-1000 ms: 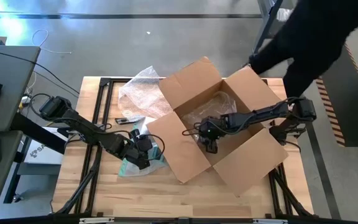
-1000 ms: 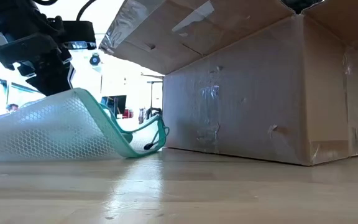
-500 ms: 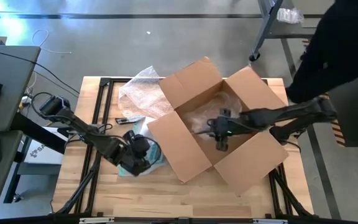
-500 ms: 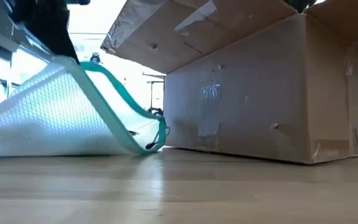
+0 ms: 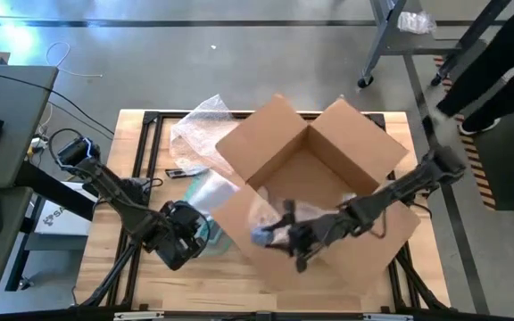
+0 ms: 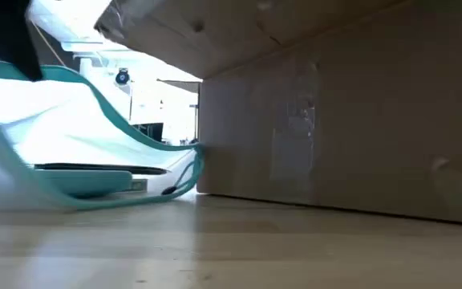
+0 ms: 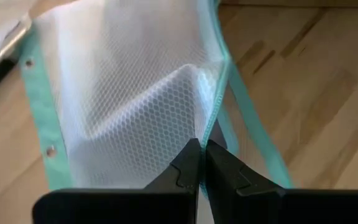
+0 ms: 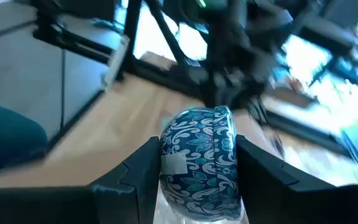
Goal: Unpack boxes
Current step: Put the blue scented candle into the white zip bag
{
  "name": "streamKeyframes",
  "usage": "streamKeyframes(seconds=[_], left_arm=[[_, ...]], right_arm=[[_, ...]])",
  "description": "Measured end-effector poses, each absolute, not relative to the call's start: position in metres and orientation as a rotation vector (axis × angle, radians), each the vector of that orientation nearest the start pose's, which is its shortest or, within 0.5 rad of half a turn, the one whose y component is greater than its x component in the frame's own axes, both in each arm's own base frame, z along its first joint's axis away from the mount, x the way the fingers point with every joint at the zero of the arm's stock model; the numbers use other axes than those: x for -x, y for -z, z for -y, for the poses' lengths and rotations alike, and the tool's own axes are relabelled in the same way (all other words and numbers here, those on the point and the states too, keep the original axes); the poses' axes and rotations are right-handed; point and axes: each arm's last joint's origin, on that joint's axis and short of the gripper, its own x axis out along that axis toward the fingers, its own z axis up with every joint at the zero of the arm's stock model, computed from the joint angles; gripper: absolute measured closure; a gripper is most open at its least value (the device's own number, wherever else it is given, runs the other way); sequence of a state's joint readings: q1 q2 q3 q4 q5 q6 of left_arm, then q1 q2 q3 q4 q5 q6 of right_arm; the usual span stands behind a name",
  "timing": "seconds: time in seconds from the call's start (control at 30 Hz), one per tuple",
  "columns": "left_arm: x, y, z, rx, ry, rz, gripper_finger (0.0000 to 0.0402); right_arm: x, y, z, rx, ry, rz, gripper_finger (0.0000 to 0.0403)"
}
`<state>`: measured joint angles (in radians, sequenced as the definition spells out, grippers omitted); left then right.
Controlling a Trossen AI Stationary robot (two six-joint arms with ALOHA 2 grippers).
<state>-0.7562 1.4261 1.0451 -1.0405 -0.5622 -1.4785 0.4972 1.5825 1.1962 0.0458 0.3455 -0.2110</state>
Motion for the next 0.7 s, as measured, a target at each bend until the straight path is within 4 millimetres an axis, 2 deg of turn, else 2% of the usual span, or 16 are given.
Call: streamKeyframes(seconds=[0.07, 0.13, 0.27, 0.47, 0.6, 0.7], left_arm=[[-0.185, -0.238, 0.159, 0.472, -0.639, -0.908, 0.0402], [-0.182, -0.238, 0.162, 0.485, -0.645, -0.899, 0.0402], [-0.18, -0.238, 0.165, 0.513, -0.65, -0.876, 0.0402], [-0.179, -0.239, 0.166, 0.505, -0.651, -0.857, 0.0402], [-0.18, -0.239, 0.165, 0.485, -0.649, -0.831, 0.0402], [-0.181, -0.24, 0.165, 0.453, -0.637, -0.797, 0.0402]], right_arm=[[-0.339, -0.296, -0.174, 0.405, -0.193, -0.31, 0.0248], [-0.354, -0.294, -0.181, 0.489, -0.131, -0.363, 0.0248], [-0.366, -0.304, -0.182, 0.649, 0.054, -0.488, 0.0248], [-0.352, -0.322, -0.171, 0.762, 0.187, -0.552, 0.0248], [-0.332, -0.348, -0.152, 0.727, 0.346, -0.496, 0.0248], [-0.318, -0.353, -0.14, 0.658, 0.28, -0.435, 0.0248]])
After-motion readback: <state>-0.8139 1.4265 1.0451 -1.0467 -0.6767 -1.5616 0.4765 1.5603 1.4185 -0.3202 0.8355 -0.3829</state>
